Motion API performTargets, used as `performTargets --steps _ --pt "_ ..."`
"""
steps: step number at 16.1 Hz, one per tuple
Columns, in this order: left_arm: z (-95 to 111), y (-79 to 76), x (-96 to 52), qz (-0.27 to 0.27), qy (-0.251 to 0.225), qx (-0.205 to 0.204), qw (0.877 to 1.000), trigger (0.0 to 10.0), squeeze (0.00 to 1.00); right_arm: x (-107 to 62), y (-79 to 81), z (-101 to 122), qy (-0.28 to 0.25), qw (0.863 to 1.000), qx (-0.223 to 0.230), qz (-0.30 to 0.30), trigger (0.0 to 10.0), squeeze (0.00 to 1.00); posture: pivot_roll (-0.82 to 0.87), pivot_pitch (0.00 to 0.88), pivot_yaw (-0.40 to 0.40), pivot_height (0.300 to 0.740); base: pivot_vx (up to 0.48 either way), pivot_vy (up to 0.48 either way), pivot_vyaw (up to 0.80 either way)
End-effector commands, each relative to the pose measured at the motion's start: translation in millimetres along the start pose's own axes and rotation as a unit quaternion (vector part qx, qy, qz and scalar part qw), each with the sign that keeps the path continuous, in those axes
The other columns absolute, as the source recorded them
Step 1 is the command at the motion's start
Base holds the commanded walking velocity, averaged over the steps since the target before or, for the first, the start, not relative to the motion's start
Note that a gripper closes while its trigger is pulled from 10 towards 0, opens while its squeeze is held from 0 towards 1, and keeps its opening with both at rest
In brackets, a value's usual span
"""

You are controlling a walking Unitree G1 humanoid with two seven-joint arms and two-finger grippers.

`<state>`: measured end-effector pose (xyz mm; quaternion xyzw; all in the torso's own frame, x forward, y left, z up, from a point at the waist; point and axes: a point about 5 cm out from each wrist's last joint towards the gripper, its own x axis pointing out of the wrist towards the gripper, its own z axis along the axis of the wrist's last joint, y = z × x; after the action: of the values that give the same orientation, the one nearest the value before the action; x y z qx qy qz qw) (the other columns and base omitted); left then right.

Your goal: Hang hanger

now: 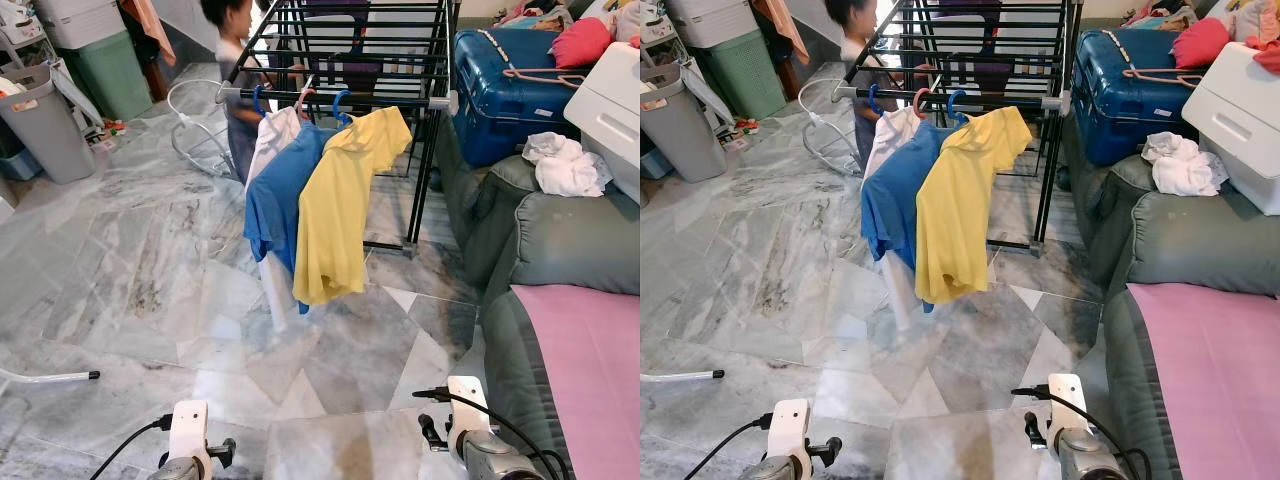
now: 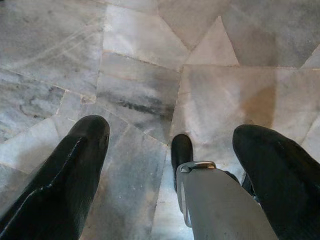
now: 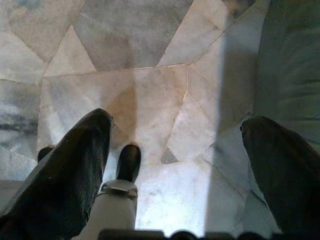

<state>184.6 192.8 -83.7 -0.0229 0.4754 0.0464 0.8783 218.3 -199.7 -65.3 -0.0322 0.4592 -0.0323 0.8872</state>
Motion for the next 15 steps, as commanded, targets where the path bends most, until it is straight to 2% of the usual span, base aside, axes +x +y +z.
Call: performTargets --steps 1,2,3,4,5,6,7,8,10,11,12,13,14,15 --pt "220.1 -101.9 -39.2 -0.169 -0.291 0.061 0.94 10.0 0.0 -37.9 -28.3 122.3 -0.331 0.933 0.137 -0.024 10.0 0.0 -0.37 0.0 0.4 0.74 0.0 0.0 0.0" --pt "210.1 -87.9 -31.3 -0.156 -0.249 0.087 0.952 10.0 0.0 -21.7 -53.9 90.9 -0.235 0.965 0.1 -0.064 10.0 0.0 -0.34 0.0 0.39 0.74 0.0 0.0 0.0" --pt "205.4 -82.8 -28.1 -0.15 -0.227 0.092 0.958 10.0 0.0 -17.8 -64.0 77.6 -0.195 0.974 0.086 -0.078 10.0 0.0 -0.34 0.0 0.391 0.74 0.0 0.0 0.0" --pt "201.3 -77.2 -25.4 -0.15 -0.206 0.076 0.964 10.0 0.0 -14.8 -72.3 63.0 -0.154 0.981 0.085 -0.086 10.0 0.0 -0.34 0.0 0.391 0.74 0.0 0.0 0.0" --pt "197.2 -60.7 -21.7 -0.118 -0.189 0.082 0.971 10.0 0.0 -12.7 -78.4 44.8 -0.112 0.981 0.13 -0.087 10.0 0.0 -0.34 0.0 0.387 0.74 0.0 0.0 0.0" --pt "194.6 -56.2 -20.4 -0.114 -0.177 0.085 0.974 10.0 0.0 -12.9 -79.5 43.6 -0.113 0.979 0.149 -0.086 10.0 0.0 -0.33 0.0 0.384 0.74 0.0 0.0 0.0" --pt "193.4 -54.9 -20.1 -0.121 -0.168 0.093 0.974 10.0 0.0 -13.5 -78.1 47.5 -0.123 0.979 0.14 -0.08 10.0 0.0 -0.33 0.0 0.38 0.74 0.0 0.0 0.0" --pt "197.0 -53.0 -21.3 -0.12 -0.177 0.081 0.973 10.0 0.0 -15.1 -77.8 49.9 -0.131 0.98 0.128 -0.081 10.0 0.0 -0.33 0.0 0.379 0.74 0.0 0.0 0.0" --pt "209.6 -54.8 -26.3 -0.13 -0.206 0.047 0.969 10.0 0.0 -22.8 -84.6 74.8 -0.196 0.973 0.079 -0.094 10.0 0.0 -0.34 0.0 0.37 0.74 0.0 0.0 0.0" --pt "214.5 -58.5 -28.8 -0.141 -0.222 0.032 0.964 10.0 0.0 -28.6 -90.6 92.0 -0.236 0.965 0.068 -0.096 10.0 0.0 -0.34 0.0 0.359 0.74 0.0 0.0 0.0" --pt "219.5 -62.1 -31.7 -0.158 -0.243 0.003 0.957 10.0 0.0 -37.8 -93.2 113.7 -0.283 0.955 0.03 -0.09 10.0 0.0 -0.34 0.0 0.349 0.74 0.0 0.0 0.0" --pt "222.7 -63.4 -33.6 -0.161 -0.26 -0.011 0.952 10.0 0.0 -45.7 -95.7 128.7 -0.31 0.947 0.014 -0.087 10.0 0.0 -0.35 0.0 0.322 0.74 0.0 0.0 0.0" --pt "227.7 -58.8 -37.3 -0.146 -0.306 -0.056 0.939 10.0 0.0 -64.0 -94.8 158.2 -0.353 0.933 -0.033 -0.064 10.0 0.0 -0.34 0.0 0.286 0.74 0.0 0.0 0.0" --pt "228.4 -57.9 -38.1 -0.14 -0.317 -0.058 0.936 10.0 0.0 -67.2 -94.1 162.6 -0.359 0.93 -0.043 -0.058 10.0 0.0 -0.34 0.0 0.286 0.74 0.0 0.0 0.0"
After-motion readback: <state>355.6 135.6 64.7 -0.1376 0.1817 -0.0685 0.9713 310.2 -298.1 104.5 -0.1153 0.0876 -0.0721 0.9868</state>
